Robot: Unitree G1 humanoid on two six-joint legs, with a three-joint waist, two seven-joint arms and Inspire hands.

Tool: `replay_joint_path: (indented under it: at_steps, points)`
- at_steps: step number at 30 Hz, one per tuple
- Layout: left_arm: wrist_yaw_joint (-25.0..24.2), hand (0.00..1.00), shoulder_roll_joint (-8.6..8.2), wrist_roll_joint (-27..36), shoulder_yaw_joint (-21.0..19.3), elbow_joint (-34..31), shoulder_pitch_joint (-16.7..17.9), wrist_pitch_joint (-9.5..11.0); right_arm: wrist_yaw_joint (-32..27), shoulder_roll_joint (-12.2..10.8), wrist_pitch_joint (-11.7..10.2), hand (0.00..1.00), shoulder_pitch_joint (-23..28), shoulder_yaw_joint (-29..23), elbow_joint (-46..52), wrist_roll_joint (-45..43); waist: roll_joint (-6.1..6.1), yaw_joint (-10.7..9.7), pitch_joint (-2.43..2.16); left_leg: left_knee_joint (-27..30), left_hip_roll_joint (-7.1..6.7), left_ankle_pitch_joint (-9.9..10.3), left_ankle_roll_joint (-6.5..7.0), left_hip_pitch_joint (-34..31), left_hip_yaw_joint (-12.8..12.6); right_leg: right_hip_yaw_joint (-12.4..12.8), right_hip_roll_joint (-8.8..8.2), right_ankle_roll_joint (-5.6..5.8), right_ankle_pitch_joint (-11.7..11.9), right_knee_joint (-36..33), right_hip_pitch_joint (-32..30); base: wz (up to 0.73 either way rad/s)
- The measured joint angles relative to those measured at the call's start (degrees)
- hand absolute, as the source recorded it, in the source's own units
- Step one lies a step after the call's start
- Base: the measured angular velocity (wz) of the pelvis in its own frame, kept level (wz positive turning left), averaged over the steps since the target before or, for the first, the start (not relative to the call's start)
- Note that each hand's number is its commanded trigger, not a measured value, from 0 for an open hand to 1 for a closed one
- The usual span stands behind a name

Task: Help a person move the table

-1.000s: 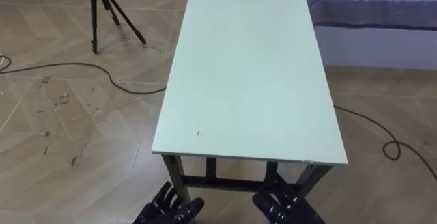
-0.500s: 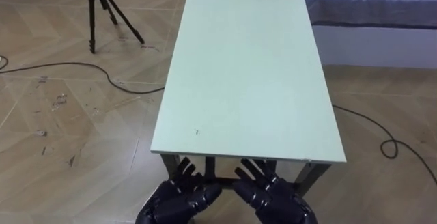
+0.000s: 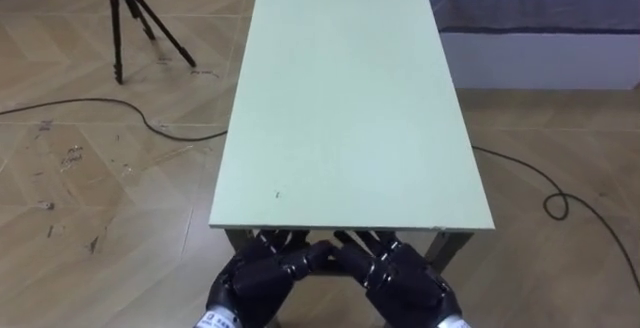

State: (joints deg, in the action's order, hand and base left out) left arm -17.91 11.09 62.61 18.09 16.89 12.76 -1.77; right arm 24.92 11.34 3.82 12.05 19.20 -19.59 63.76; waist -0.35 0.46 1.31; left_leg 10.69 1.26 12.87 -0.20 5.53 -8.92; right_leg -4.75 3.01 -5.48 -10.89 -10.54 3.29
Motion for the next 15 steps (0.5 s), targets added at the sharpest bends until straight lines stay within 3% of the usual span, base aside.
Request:
replay_joint_path:
  at_steps: [3, 7, 9, 15]
  points:
    - [0.3, 0.0, 0.02, 4.0, -0.1, 0.0, -0.2, -0.6, -0.6, -0.2, 0.1, 0.0, -0.2, 0.0, 0.0, 2.6, 0.36, 0.0, 0.3, 0.0, -0.02, 0.0, 0.0, 0.1, 0.0, 0.1, -0.01, 0.0, 0.0, 0.0, 0.0, -0.01]
    - [0.3, 0.0, -0.08, 7.3, -1.5, 2.4, -1.6, -2.1, -1.2, -0.2, 1.1, 0.0, -0.2, -0.3, -0.1, 5.0, 0.71, 0.7, 0.34, 0.0, 0.03, 0.0, 0.0, 0.7, -0.2, 0.2, 0.09, 0.0, 0.0, -0.1, 0.6, -0.02]
    - [1.0, 0.0, 0.06, 9.3, -2.7, 3.4, -2.2, -3.3, -1.7, -0.1, 1.4, 0.0, -0.2, -0.3, -0.3, 6.5, 1.15, 1.4, 0.09, 0.0, 0.05, 0.0, 0.0, 1.3, -0.2, 0.2, 0.11, -0.01, 0.0, 0.0, 1.1, -0.06]
    - [1.5, 0.0, -0.22, 12.4, -3.6, 3.8, -2.4, -5.7, -2.9, 0.0, 2.8, 0.0, -0.2, -0.6, -0.2, 9.1, 1.62, 1.5, 0.03, -0.1, 0.05, 0.0, 0.0, 2.2, -0.2, 0.1, 0.1, -0.01, 0.0, 0.0, 1.9, 0.0]
